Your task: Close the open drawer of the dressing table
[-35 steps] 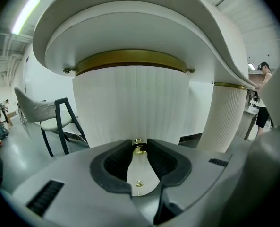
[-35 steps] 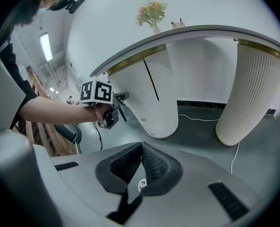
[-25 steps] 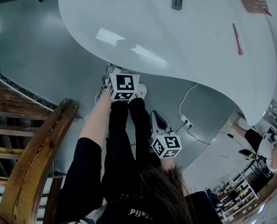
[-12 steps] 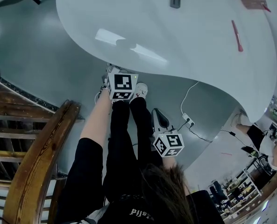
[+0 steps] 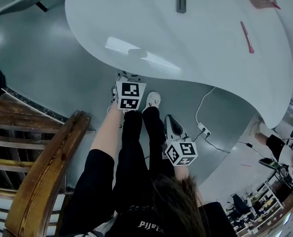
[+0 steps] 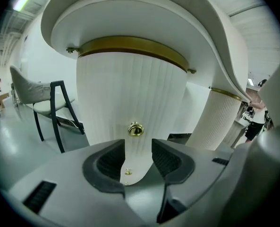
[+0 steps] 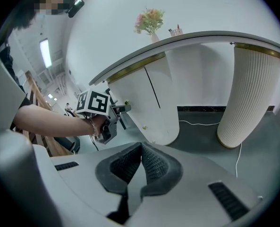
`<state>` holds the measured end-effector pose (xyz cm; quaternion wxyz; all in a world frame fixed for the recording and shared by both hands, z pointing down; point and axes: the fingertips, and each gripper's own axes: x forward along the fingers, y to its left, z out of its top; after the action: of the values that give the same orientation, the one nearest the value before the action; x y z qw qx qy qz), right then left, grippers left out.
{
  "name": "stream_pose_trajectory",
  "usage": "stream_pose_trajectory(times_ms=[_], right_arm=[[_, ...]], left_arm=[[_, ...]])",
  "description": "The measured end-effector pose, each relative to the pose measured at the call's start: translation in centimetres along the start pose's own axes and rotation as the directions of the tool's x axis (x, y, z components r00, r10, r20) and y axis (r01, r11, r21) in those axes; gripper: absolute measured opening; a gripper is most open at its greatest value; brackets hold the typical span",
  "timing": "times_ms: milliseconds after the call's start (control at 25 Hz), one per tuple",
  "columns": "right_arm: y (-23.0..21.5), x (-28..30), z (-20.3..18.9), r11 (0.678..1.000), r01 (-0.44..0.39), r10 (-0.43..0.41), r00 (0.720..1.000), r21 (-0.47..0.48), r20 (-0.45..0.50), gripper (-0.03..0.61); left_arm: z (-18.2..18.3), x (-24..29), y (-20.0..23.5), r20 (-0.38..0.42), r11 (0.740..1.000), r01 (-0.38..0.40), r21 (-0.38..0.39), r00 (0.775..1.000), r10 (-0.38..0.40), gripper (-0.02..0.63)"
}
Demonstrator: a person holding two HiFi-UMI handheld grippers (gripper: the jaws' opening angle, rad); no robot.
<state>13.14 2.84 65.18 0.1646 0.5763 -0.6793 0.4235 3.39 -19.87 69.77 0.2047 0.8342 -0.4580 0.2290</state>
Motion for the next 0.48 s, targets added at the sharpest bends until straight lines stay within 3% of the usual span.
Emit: stream_pose_trajectory(times_ms=[240,480], right_arm=[[1.0,-1.0,1.3,1.000,-0.017,0.017,0.999,-0.005,0.033,0.026],[2.4,-2.6,4.0,0.999,-0.033,0.033,0.997,-0.006,0.075,0.026]], left_arm=[[0.0,-4.2,-0.5,-0.044,1.000,0.011,0.012,0.999,-0.010,0.177],[1.5,-9.1,-1.5,-0.032,0.999,-0.009,-0.034,0.999,0.008,0.182]])
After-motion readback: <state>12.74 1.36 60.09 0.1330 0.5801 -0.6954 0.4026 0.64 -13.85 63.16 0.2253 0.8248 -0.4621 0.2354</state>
